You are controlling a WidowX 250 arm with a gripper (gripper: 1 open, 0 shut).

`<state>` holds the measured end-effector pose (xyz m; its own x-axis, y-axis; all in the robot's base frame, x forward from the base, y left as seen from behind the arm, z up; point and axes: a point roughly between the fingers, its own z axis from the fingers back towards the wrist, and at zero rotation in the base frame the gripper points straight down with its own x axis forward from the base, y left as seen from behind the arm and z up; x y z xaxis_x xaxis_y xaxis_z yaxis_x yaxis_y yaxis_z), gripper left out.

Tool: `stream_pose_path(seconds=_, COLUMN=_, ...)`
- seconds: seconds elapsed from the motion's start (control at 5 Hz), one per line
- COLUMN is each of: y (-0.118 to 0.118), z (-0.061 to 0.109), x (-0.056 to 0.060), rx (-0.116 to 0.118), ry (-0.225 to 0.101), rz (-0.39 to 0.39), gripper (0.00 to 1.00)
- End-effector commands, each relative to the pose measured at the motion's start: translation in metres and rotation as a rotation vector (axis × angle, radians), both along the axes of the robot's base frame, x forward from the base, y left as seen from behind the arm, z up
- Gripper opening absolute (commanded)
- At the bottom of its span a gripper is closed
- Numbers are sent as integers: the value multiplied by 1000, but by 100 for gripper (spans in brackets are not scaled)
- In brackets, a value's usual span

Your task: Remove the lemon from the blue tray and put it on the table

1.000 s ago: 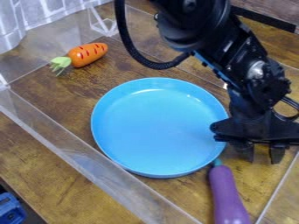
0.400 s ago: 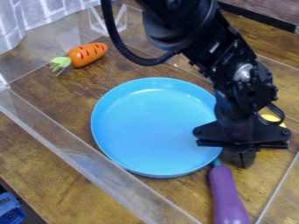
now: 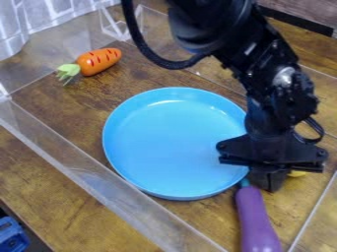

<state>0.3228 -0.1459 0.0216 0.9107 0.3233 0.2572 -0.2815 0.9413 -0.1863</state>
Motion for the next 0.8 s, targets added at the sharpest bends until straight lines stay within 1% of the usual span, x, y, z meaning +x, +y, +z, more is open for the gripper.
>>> stream_pose_path(seconds=0.0, y=-13, z=12, x=8, rx=-2, ry=-36, rz=8, gripper=0)
stream_pose_path(seconds=0.2, y=-21, z=13, x=12, rx=6, ry=-39, rz=25, gripper=0)
stream_pose_path(seconds=0.6, y=-23, z=19, x=19, rx=9, ry=-45, rz=-95, gripper=0)
